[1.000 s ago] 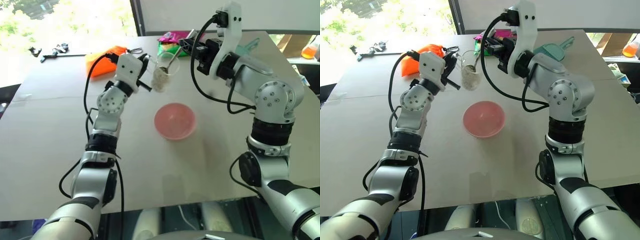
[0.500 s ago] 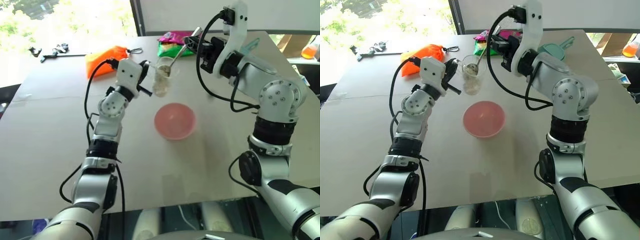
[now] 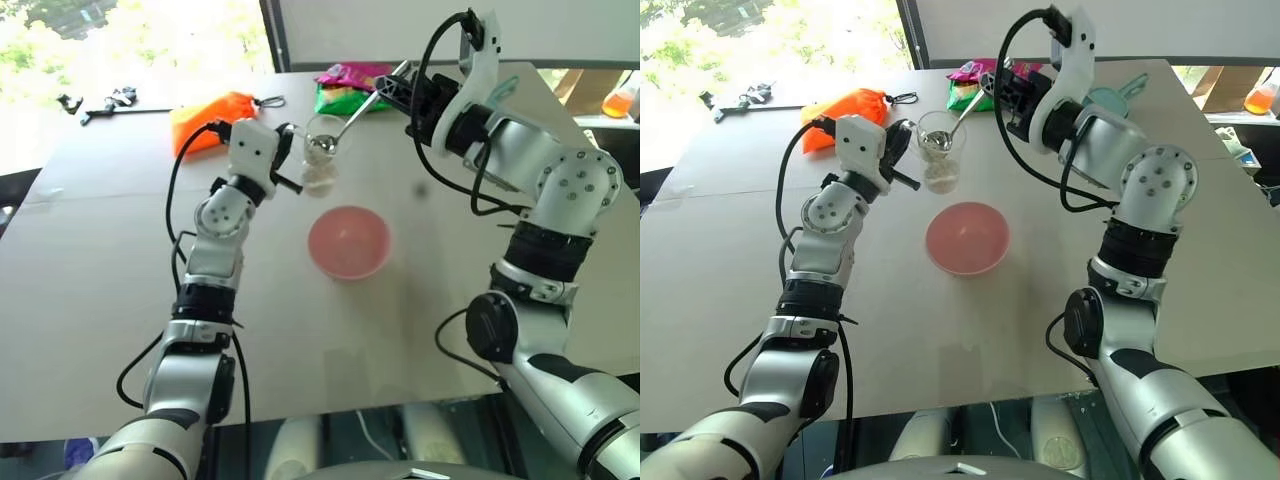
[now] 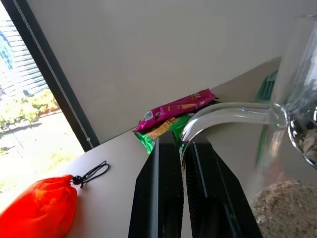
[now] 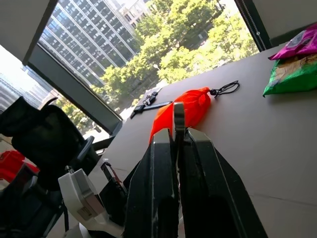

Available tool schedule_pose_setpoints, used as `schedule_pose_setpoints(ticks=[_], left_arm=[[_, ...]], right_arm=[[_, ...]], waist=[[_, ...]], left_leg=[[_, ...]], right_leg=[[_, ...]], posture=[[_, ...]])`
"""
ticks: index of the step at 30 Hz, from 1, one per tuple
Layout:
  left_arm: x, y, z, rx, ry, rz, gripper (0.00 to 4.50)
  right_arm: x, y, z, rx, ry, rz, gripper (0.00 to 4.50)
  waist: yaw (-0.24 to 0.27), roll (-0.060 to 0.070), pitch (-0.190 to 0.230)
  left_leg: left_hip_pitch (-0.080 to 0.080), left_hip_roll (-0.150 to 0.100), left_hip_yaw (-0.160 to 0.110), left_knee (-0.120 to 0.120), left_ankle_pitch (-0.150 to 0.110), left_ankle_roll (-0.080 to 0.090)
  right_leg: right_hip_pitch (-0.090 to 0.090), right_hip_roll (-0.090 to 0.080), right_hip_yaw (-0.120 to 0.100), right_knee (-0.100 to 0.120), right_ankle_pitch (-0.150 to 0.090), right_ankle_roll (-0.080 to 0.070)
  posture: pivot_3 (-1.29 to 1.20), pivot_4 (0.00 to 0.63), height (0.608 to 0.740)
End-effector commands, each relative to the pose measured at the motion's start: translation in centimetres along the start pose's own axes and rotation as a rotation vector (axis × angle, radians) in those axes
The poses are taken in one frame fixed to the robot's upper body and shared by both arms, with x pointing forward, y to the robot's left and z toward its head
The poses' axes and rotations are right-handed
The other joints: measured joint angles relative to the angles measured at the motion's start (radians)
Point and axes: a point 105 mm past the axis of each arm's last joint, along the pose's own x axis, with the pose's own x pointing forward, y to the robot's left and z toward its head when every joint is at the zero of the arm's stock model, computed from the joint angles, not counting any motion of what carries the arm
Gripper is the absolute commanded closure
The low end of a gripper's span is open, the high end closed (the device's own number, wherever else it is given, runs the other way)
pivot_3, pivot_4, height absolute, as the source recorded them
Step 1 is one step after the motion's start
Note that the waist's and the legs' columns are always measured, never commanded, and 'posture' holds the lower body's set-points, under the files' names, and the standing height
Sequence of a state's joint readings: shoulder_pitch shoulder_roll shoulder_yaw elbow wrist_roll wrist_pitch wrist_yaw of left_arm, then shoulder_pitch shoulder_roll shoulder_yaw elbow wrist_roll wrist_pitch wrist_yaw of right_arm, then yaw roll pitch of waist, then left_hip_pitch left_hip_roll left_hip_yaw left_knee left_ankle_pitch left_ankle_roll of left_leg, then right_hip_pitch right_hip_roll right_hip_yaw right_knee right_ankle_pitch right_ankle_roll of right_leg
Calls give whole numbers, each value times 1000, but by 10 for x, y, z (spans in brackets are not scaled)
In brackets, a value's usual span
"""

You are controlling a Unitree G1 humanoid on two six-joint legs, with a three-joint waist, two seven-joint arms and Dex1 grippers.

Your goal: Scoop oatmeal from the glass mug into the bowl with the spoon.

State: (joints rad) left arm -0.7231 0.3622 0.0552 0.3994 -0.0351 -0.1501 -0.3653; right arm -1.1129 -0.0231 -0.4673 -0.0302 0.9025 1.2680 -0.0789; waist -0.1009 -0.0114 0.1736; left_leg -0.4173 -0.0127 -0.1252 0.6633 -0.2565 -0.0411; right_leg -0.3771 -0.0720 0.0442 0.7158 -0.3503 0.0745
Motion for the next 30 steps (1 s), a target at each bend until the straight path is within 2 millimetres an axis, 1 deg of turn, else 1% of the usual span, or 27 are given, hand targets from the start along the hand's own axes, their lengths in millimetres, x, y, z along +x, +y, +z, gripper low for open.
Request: schedule_pose_setpoints(ticks=[1,9,12,16,23,26,30], left_arm=[[1,4,23,6,-86,23,4437],[-2,0,18,0,-70,19,4437],[-3,0,15,5,-62,19,4437],[-5,0,11,24,-42,15,4437],[-6,3,7,31,-29,17,4437],[-6,3,8,30,-29,18,4437],[-7,4,8,22,-35,21,4437]], right_arm=[[0,15,9,60,3,61,4500],[1,-1,10,188,51,-25,4500],[1,-2,13,202,57,-36,4500],[0,-3,22,213,47,-49,4500],[-2,0,33,236,31,-36,4500],[-3,1,36,236,29,-35,4500],[-7,-3,37,237,30,-54,4500]], waist=[[0,0,0],[0,0,0],[-1,0,0],[-1,0,0],[-1,0,0],[-1,0,0],[-1,0,0]], left_leg=[[0,0,0,0,0,0],[0,0,1,0,0,0],[0,0,1,0,0,0],[0,0,1,0,0,0],[0,0,2,0,0,0],[0,0,2,0,0,0],[0,0,2,0,0,0]], right_leg=[[0,0,0,0,0,0],[0,0,0,0,0,0],[0,0,1,0,0,0],[0,0,1,0,0,0],[0,0,1,0,0,0],[0,0,1,0,0,0],[0,0,1,0,0,0]], posture=[[0,150,740],[0,150,740],[0,150,740],[0,150,740],[0,150,740],[0,150,740],[0,150,740]])
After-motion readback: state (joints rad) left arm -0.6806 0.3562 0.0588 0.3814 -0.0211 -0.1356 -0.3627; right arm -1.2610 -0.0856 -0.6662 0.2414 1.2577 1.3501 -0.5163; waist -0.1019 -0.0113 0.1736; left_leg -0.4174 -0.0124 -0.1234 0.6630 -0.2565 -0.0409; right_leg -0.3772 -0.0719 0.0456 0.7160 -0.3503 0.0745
